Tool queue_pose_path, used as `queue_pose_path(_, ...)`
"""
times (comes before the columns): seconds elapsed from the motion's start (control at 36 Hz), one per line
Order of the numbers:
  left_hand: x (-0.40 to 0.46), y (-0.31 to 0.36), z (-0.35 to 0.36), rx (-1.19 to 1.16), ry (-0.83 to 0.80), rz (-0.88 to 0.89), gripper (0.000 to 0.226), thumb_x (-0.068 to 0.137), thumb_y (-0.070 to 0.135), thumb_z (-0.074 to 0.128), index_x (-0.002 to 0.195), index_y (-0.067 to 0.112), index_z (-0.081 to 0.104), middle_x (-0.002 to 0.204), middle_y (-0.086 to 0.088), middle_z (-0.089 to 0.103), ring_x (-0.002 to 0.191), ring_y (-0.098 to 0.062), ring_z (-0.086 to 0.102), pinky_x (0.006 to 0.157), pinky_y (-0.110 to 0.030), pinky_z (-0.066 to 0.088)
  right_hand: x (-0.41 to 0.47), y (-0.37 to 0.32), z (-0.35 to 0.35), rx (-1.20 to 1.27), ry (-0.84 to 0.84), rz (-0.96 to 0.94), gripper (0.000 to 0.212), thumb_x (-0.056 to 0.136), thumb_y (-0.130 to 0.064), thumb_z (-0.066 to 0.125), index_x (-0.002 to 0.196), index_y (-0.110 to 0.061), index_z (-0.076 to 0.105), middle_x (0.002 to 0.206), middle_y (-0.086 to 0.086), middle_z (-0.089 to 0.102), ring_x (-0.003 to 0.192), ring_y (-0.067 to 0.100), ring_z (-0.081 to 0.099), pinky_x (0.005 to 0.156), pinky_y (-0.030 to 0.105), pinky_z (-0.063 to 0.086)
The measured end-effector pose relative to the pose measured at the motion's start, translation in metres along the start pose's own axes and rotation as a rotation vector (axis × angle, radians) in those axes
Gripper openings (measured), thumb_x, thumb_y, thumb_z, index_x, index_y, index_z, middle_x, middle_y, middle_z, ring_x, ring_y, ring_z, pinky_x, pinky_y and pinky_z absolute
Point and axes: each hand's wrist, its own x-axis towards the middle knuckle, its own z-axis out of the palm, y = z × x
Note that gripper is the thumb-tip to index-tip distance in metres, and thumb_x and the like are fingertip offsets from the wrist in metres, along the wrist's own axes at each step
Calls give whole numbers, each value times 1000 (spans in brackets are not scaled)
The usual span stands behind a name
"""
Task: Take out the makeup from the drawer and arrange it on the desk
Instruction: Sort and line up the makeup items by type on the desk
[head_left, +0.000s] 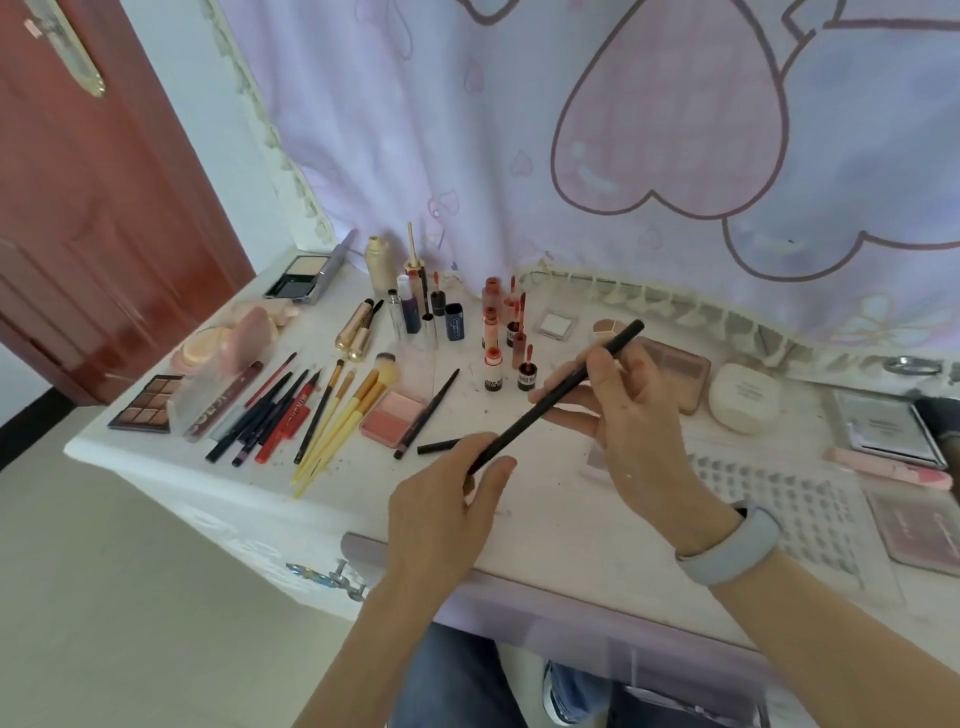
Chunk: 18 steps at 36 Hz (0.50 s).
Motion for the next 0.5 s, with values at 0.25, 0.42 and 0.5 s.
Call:
queue_pose_path(0.25,-4,-39,-35,-195,74,-271,37,91,-2,40,114,27,43,78,9,57,51,2,47,46,-10,37,-9,-8,-7,-366,-297,-633,10,95,-16,45,97,-12,54,93,13,60,91,14,61,81,23,52)
queue_pose_path(0.42,-8,-52,-40,-255,205,-258,27,96,1,40,109,24,36,97,16,63,58,-3,51,51,-11,41,-39,26,-7,-1136,-678,-1231,36,74,-1,69,100,-18,51,90,7,69,86,20,64,52,28,51)
queue_pose_path(0.5,-10,-57,-40,-269,255,-313,21,95,4,46,103,22,38,98,19,64,58,-1,54,51,-11,43,-49,38,1,-1188,-696,-1323,37,72,4,63,98,-19,50,82,3,69,79,20,64,49,25,47)
